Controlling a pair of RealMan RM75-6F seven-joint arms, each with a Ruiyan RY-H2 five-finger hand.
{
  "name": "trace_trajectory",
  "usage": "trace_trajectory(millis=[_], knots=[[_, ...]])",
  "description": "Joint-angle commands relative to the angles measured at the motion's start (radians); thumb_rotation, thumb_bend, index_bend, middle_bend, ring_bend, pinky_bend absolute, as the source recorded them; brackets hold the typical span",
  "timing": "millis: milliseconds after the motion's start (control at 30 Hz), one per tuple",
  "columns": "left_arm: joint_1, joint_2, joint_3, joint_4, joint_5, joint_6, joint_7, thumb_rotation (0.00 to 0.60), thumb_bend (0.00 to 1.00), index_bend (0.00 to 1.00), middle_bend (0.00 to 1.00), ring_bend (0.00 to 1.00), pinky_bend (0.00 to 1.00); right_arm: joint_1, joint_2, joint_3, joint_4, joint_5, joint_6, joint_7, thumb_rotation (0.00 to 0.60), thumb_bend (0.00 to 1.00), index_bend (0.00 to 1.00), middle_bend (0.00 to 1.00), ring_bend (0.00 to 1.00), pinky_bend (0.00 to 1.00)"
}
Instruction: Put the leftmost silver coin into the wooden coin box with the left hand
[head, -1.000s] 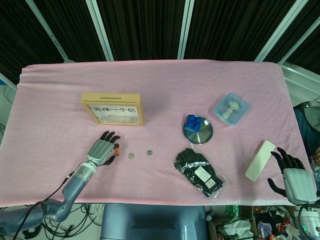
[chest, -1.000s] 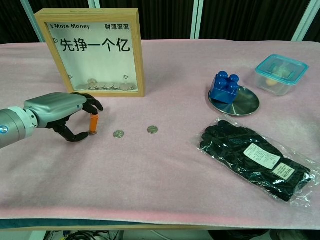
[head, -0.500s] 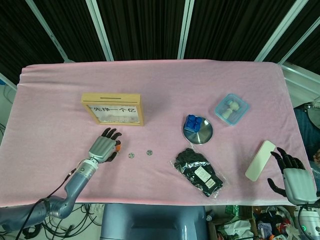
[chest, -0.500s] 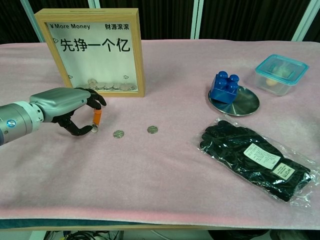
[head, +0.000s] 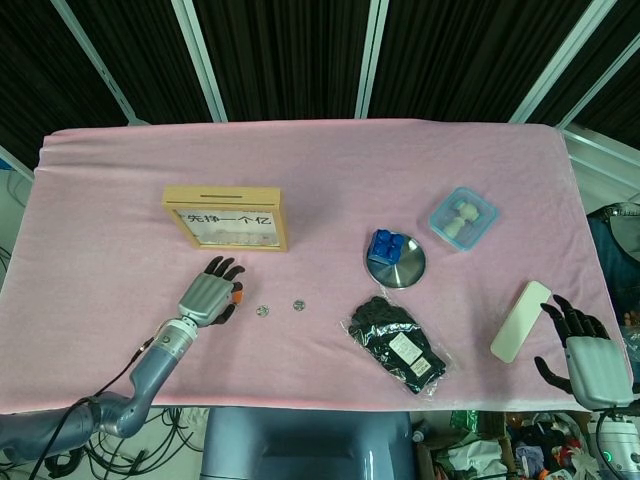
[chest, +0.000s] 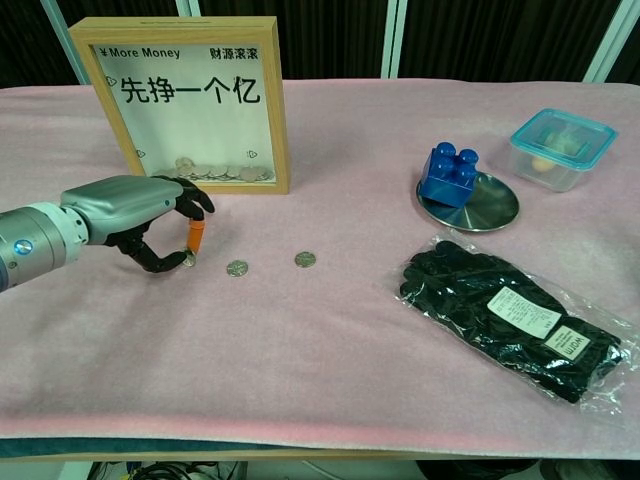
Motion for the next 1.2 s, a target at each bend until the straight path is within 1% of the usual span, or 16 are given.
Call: trace_trajectory(millis=[33, 333, 500, 733, 900, 1033, 1200], knots=[[0.000, 0.003, -0.001, -0.005, -0.003, 0.003, 0.005, 0.600, 0.45, 0.55, 0.15, 0.00, 0.00, 0.000, 0.000, 0.000, 0.000, 0.000, -0.001, 0.000, 0.600, 0.22, 0.17, 0.06, 0.17, 0.18], [0.001, 0.008, 0.005, -0.014, -0.009, 0.009, 0.020, 0.600, 0.48, 0.59, 0.17, 0.00, 0.00, 0.000, 0.000, 0.000, -0.001, 0.000, 0.000, 0.000, 0.600, 0.22, 0.17, 0.06, 0.17, 0.18], [0.003, 0.011, 0.004, -0.019, -0.012, 0.016, 0.024, 0.600, 0.48, 0.60, 0.17, 0.00, 0.00, 0.000, 0.001, -0.001, -0.002, 0.001, -0.001, 0.002, 0.600, 0.22, 0.17, 0.06, 0.17, 0.18], [0.006, 0.046, -0.009, -0.081, 0.006, 0.052, 0.020, 0.600, 0.48, 0.61, 0.18, 0.00, 0.00, 0.000, 0.000, 0.001, -0.002, 0.002, -0.001, 0.003, 0.600, 0.22, 0.17, 0.06, 0.17, 0.18], [0.002, 0.101, -0.029, -0.170, 0.012, 0.086, 0.055, 0.600, 0.48, 0.60, 0.17, 0.00, 0.00, -0.001, 0.000, 0.001, -0.002, 0.003, 0.001, 0.003, 0.600, 0.22, 0.17, 0.06, 0.17, 0.18], [-0.014, 0.164, -0.063, -0.288, 0.013, 0.118, 0.120, 0.600, 0.48, 0.60, 0.17, 0.00, 0.00, -0.001, -0.001, 0.002, -0.003, 0.005, 0.002, 0.001, 0.600, 0.22, 0.17, 0.06, 0.17, 0.18], [-0.053, 0.267, -0.120, -0.451, -0.062, 0.111, 0.222, 0.600, 0.48, 0.60, 0.17, 0.00, 0.01, -0.001, -0.001, 0.002, -0.005, 0.007, 0.001, -0.001, 0.600, 0.22, 0.17, 0.06, 0.17, 0.18]])
